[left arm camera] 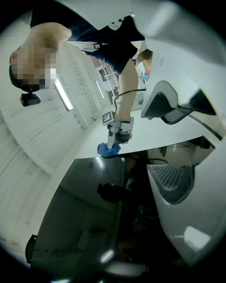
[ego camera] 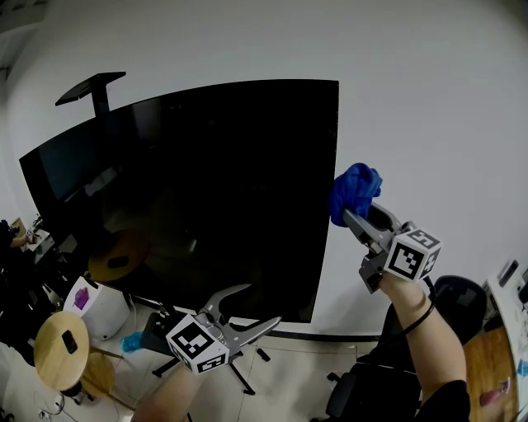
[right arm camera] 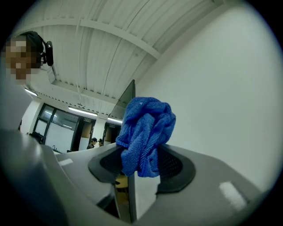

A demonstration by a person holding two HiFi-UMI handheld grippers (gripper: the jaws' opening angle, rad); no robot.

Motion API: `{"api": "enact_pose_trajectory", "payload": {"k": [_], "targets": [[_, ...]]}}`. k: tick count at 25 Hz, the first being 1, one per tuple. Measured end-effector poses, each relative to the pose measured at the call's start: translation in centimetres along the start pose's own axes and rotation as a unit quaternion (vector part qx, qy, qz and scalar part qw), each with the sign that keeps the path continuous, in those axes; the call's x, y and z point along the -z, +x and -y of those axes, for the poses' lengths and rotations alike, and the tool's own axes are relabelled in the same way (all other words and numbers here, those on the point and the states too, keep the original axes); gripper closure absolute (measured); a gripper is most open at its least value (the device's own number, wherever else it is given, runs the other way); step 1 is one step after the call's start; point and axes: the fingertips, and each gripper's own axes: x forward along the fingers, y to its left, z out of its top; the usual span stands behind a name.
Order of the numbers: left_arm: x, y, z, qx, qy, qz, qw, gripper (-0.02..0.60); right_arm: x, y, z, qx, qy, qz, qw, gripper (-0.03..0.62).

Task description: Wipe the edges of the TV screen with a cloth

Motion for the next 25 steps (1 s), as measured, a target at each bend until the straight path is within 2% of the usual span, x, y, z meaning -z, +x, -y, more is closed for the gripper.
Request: {"api": "enact_pose_trajectory", "payload": {"k": [11,14,25], "targets": [[8.9,-0.8,0.4,0.001,-0.050,-0.033,0.9982,0.275,14.4,-3.9,1.4,0.030,0.084,-0.068,0.994,0.384],[10.8,-1.4,0.5,0.001,-0.074,-0.038,0.9966,0.275,18.6,-4.9,1.6,0.042,0.106,-0.092,0.989,0.382],[17.8,-2.2,1.3,-0.010,-0.115,-0.086,0.9895,0.275,33.1,-8.5,3.0,0.082,0.168,-0.165,0.968,0.384]]}}
